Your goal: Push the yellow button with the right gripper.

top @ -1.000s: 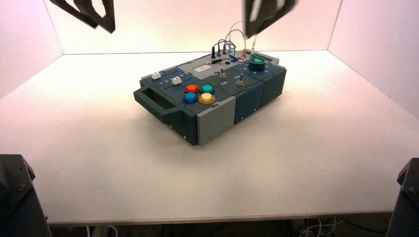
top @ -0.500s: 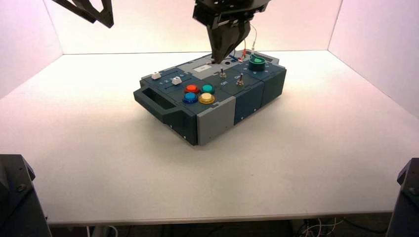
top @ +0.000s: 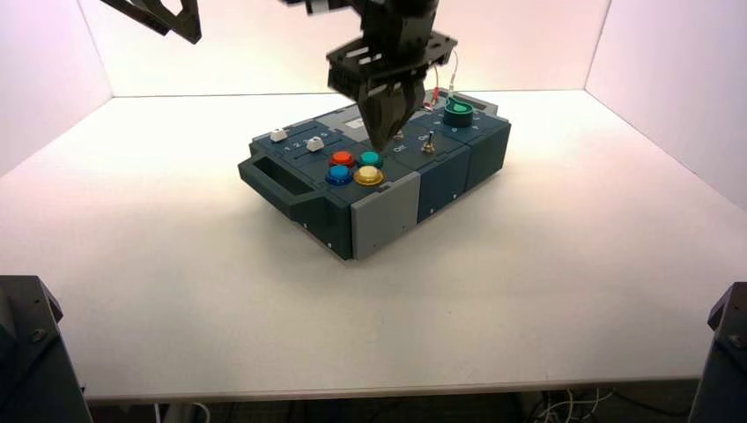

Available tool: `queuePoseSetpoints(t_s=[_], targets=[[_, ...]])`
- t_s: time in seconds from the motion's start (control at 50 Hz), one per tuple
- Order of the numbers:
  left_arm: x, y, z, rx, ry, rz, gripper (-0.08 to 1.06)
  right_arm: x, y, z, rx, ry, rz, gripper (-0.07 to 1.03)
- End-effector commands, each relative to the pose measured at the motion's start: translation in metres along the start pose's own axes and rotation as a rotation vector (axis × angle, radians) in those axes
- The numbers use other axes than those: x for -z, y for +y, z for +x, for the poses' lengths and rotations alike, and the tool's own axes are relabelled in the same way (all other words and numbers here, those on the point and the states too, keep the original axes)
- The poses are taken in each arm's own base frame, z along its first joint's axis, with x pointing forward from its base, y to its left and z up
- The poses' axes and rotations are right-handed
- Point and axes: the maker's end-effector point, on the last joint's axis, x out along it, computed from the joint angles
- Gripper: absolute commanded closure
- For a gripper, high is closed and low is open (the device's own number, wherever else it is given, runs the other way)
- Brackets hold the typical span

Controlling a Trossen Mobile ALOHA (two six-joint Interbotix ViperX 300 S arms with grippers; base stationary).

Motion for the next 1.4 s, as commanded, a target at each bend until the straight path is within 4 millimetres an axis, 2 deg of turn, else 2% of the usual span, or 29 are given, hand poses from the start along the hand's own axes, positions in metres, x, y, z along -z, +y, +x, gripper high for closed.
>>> queuePoseSetpoints(t_s=[0.02, 0.46, 0.98, 1.4], targets=[[-0.006, 0.002, -0.003, -0.008, -0.023, 0.000, 0.38, -0.013, 0.000, -0.008, 0.000, -0.040, 0.003, 0.98], [-0.006, 0.002, -0.003, -0.007, -0.021, 0.000, 0.38, -0.013, 0.003, -0.007, -0.008, -0.037, 0.003, 0.98], [-0.006, 0.002, -0.003, -0.008, -0.020, 0.001, 0.38, -0.008, 0.010, 0.007, -0.021, 0.000, -0.003, 0.98], [-0.005, 0.002, -0.002, -0.006, -0.016, -0.002, 0.38, -0.005, 0.014, 0.009, -0.028, 0.008, -0.003, 0.98]])
